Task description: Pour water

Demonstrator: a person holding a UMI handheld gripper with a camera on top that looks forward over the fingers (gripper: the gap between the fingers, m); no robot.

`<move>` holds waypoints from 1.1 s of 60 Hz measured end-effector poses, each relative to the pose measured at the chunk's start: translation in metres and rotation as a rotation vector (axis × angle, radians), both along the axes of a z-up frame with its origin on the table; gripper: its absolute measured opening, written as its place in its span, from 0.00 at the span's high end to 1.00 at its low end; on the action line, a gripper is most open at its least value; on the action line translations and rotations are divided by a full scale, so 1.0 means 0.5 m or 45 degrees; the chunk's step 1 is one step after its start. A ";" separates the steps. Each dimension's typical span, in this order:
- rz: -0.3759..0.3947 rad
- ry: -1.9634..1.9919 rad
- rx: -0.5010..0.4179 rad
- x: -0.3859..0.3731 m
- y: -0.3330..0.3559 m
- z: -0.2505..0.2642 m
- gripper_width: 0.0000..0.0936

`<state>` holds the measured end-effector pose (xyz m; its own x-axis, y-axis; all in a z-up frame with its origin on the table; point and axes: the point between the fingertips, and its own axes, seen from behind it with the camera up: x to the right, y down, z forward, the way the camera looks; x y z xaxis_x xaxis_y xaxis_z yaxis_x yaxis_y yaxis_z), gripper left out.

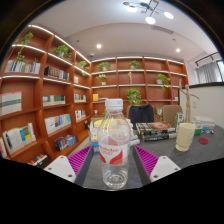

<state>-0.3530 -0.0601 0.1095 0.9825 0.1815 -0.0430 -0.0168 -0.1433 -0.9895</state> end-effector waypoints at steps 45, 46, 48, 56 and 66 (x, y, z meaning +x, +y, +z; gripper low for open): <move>0.015 0.909 -0.115 0.129 0.119 0.108 0.64; 0.023 0.974 -0.106 0.145 0.137 0.108 0.64; 0.024 1.105 -0.105 0.169 0.157 0.124 0.64; 0.007 1.583 -0.095 0.266 0.227 0.181 0.64; -0.012 2.136 -0.071 0.358 0.263 0.239 0.64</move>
<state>-0.1738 0.0713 0.2289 -0.1527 0.1383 -0.9785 -0.9772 -0.1686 0.1287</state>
